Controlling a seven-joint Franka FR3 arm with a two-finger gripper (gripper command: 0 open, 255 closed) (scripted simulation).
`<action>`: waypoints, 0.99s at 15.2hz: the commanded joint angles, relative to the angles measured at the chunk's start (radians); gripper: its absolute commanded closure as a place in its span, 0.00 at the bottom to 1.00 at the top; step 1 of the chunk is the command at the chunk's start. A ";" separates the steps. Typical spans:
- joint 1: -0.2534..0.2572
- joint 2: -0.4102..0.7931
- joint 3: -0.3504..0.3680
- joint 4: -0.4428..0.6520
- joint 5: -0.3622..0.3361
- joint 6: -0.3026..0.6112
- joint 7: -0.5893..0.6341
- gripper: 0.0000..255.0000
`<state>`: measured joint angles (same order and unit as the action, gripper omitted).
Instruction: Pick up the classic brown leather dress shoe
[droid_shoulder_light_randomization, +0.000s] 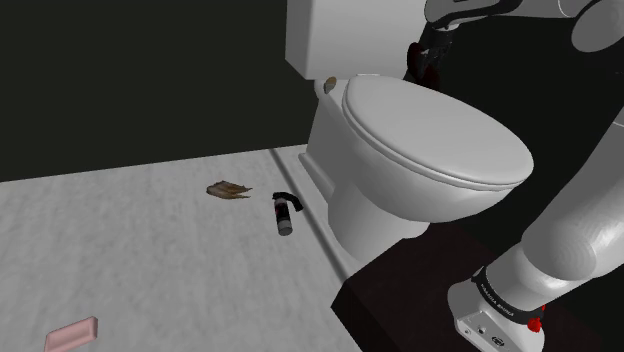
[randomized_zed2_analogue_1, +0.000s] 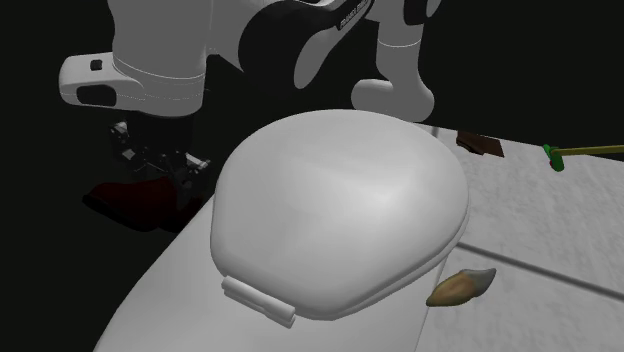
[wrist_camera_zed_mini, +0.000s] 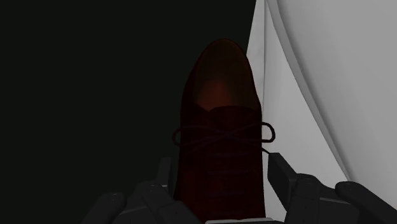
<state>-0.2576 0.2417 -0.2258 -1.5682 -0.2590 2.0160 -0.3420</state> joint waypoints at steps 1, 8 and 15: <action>0.000 0.001 0.000 -0.001 0.000 0.001 0.000 1.00; 0.000 0.001 0.000 0.000 0.000 0.001 -0.001 1.00; -0.001 0.004 0.001 0.096 0.011 -0.090 -0.026 1.00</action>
<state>-0.2589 0.2500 -0.2249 -1.4835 -0.2477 1.9344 -0.3655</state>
